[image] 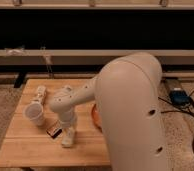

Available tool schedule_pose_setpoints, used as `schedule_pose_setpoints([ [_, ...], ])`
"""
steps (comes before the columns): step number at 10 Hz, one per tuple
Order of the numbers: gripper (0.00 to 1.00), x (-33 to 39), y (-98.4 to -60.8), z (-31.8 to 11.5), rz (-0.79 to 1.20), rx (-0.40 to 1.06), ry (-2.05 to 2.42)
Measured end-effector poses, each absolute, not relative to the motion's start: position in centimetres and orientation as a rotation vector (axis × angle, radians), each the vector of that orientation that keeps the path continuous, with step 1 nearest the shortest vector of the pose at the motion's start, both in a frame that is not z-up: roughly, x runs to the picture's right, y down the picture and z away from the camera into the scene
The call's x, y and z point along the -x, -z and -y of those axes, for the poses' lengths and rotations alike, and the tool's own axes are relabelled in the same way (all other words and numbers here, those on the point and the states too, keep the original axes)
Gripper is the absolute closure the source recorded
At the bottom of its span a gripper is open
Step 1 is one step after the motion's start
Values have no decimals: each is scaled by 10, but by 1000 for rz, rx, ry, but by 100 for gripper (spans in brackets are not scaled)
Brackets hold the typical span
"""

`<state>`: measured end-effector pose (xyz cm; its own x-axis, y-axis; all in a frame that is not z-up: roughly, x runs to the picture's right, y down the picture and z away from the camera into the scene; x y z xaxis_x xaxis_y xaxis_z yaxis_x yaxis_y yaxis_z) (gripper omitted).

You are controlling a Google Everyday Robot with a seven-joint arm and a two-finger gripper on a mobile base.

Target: Wipe the white sponge on the table

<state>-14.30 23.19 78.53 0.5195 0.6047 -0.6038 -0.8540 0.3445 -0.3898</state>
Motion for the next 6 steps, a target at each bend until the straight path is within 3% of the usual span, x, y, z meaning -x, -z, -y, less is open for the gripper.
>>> schedule_pose_setpoints([
  [6,20,150,-786,-235,-383,749,-969],
])
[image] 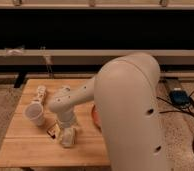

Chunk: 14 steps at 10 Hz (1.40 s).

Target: Wipe the white sponge on the table

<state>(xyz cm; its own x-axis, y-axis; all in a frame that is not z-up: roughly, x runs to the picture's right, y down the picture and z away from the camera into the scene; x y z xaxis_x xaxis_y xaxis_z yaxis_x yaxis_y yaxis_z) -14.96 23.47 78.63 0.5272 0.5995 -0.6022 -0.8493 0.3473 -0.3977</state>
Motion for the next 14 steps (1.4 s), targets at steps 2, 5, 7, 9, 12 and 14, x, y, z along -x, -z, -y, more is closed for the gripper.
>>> schedule_pose_setpoints([
  [2,20,152,-788,-235,-384,747,-967],
  [5,20,154,-791,-237,-395,744,-963],
  [7,20,154,-793,-238,-403,742,-963],
  [9,27,153,-795,-239,-410,741,-965],
  [12,57,152,-796,-240,-415,738,-961],
  [14,79,151,-795,-240,-416,737,-961],
])
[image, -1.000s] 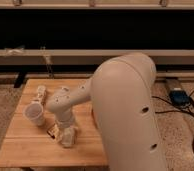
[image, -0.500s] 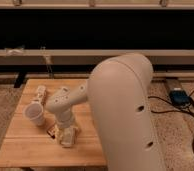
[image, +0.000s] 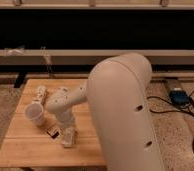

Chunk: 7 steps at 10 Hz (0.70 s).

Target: Wipe the white sponge on the table

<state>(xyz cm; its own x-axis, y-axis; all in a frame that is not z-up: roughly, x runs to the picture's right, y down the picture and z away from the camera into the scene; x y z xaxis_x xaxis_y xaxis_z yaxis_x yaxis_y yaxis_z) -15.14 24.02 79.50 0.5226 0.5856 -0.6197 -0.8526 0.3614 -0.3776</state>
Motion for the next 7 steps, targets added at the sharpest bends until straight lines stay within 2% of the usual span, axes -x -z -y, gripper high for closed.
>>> schedule_pose_setpoints([
  [2,97,150,-794,-239,-417,737,-965],
  [3,100,148,-794,-239,-418,737,-968],
  [7,100,142,-793,-240,-424,739,-976],
])
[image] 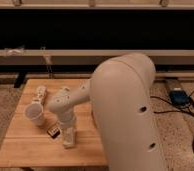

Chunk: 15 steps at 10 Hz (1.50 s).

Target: Wipe the white sponge on the table

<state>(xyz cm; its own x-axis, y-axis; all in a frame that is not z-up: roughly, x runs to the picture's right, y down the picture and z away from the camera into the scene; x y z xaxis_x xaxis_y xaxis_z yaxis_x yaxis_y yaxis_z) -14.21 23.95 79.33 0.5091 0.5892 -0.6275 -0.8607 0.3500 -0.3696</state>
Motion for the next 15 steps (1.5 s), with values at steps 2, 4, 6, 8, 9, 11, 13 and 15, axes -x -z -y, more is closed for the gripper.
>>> schedule_pose_setpoints([
  [2,100,136,-794,-241,-434,740,-982],
  [4,100,131,-794,-241,-441,736,-983],
  [6,100,129,-794,-241,-444,734,-983],
  [8,100,115,-797,-239,-456,730,-1018],
  [9,100,95,-801,-236,-469,721,-1049],
  [11,100,70,-807,-229,-480,704,-1090],
  [13,100,61,-810,-221,-478,688,-1119],
  [15,100,57,-809,-214,-465,676,-1151],
])
